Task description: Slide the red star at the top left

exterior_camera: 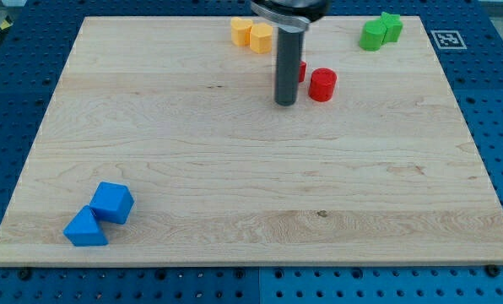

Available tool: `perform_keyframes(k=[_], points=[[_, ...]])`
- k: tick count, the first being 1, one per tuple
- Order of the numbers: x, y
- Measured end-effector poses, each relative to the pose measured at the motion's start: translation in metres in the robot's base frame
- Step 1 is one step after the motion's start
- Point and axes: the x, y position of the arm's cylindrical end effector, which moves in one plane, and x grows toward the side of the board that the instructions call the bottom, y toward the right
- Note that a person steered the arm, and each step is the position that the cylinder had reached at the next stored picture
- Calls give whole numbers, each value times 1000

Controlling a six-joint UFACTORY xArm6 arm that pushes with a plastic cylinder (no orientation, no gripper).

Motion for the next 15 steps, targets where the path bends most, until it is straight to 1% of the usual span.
perform_keyframes(k=[2,3,5,7,8,9,10,11,12,15], points=[[17,91],[6,103],[-33,58],[-65,48],[-69,35],[-69,4],[-69,-44],[-66,-88],[-51,-102],[20,-105]])
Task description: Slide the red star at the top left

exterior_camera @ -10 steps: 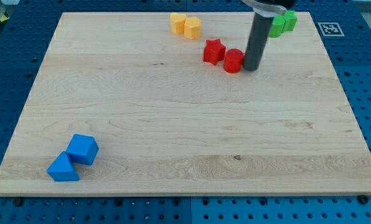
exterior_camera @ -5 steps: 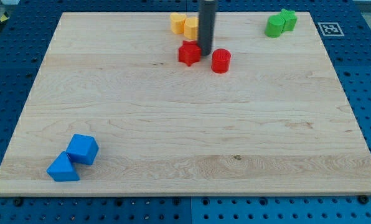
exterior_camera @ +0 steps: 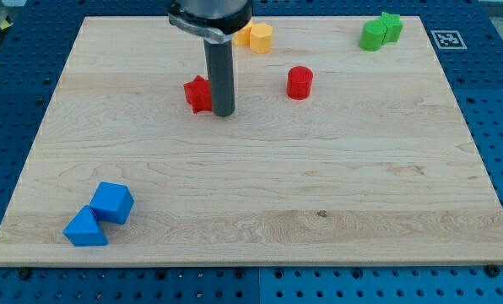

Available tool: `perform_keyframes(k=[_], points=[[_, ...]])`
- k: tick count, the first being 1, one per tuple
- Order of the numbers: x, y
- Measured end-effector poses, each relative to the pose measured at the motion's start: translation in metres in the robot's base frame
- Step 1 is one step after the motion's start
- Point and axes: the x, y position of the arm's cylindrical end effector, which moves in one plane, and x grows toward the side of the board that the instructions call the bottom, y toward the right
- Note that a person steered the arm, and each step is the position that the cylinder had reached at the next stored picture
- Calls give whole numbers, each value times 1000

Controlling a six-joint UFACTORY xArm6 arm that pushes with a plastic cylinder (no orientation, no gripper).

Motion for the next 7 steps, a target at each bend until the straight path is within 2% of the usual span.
perform_keyframes(k=[2,5,7], points=[[-10,-9],[-34,-79],[-55,-80]])
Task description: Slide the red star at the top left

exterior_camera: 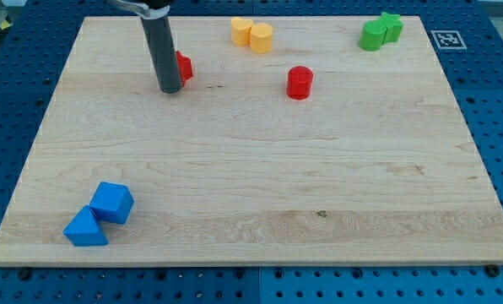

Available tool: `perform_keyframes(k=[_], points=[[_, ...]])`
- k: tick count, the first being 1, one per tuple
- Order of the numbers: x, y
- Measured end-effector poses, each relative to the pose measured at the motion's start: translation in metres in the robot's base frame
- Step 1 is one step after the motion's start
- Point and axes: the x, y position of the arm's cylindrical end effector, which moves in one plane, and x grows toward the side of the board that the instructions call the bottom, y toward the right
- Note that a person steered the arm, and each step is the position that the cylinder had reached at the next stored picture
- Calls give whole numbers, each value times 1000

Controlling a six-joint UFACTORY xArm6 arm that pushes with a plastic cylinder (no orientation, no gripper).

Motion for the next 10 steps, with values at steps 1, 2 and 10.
perform_keyframes(k=[1,2,10], points=[[-1,6],[-1,20],[-79,14]])
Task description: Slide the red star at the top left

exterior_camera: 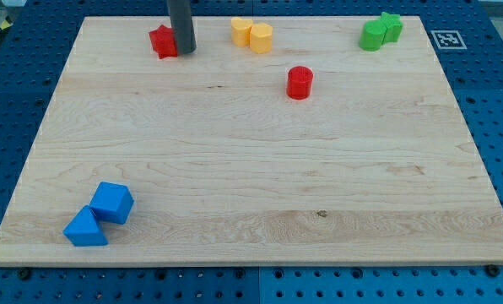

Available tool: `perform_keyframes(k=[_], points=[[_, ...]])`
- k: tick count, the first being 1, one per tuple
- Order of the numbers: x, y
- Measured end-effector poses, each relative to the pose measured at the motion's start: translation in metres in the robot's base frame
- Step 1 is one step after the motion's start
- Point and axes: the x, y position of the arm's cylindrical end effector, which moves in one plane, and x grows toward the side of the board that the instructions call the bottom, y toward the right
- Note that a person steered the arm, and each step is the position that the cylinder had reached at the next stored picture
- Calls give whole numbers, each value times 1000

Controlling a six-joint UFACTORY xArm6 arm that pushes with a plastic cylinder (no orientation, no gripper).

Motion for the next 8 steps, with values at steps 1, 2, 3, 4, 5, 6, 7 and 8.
perform_keyframes(k=[1,2,3,4,5,6,7,8], points=[[4,-2],[4,-3],[3,-16],[-4,-27],[-16,-28],[-17,-32],[-17,-37],[-17,-43]])
